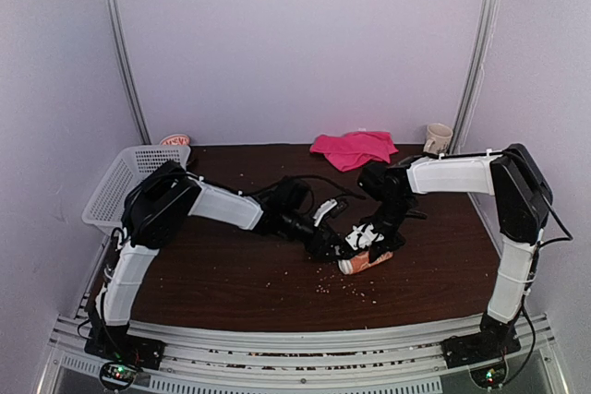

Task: Roll the towels
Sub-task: Pick up the towel from the center of the board.

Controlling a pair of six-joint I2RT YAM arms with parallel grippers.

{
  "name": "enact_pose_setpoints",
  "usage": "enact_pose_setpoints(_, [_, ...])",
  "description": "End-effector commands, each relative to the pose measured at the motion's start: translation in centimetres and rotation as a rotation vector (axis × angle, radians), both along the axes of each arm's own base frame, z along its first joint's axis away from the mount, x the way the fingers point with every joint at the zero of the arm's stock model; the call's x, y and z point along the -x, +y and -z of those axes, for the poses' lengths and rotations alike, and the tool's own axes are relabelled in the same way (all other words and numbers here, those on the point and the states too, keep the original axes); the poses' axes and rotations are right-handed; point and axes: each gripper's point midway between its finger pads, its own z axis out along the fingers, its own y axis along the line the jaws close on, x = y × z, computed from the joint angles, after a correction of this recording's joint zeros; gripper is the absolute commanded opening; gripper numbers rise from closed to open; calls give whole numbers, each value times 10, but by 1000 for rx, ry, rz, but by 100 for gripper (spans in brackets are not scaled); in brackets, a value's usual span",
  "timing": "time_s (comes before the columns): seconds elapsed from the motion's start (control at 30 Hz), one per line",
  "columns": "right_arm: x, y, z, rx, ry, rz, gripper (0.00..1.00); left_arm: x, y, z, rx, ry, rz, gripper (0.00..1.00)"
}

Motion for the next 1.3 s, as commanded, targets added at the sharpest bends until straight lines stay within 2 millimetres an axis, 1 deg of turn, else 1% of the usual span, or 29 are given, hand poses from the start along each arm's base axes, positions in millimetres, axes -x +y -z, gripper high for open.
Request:
enact_pose_setpoints(0.0, [-6,-6,2,18,-47,-2,8,11,-1,8,-1,101,77,98])
enact_pose_setpoints(0.13, [-7,-8,5,20,-60,2,8,21,-2,8,23,164,132,98])
enact_pose_setpoints(0.27, [-9,-9,7,20,-81,10,8,23,-3,10,19,188,140,98])
enact_pose_setpoints(0.47, [-12,-8,5,8,-108,17,8,31,-7,20,-21,215,157,97])
enact_pose_setpoints(0.6, [-12,-8,4,6,-110,19,8,33,-10,34,-85,224,152,95])
enact_pose_setpoints(0.7, [-12,-9,2,6,-114,20,8,23,-7,44,-165,178,98,96])
enact_pose_setpoints(0.8, [-12,-9,2,6,-120,21,8,10,-1,47,-235,106,37,98])
enact_pose_setpoints(0.9, [-11,-10,3,9,-118,20,8,-2,6,43,-284,28,-21,98])
enact_pose_setpoints(1.0, [-10,-12,5,14,-117,19,8,-10,11,35,-303,-35,-56,98])
enact_pose_setpoints(1.07, [-10,-12,5,14,-117,19,8,-11,12,33,-306,-48,-57,98])
enact_pose_setpoints(1.13, [-10,-11,5,13,-116,18,8,-13,11,35,-323,-56,-53,98])
enact_pose_setpoints(1.27, [-10,-10,4,11,-116,18,8,-3,10,46,-326,-9,11,98])
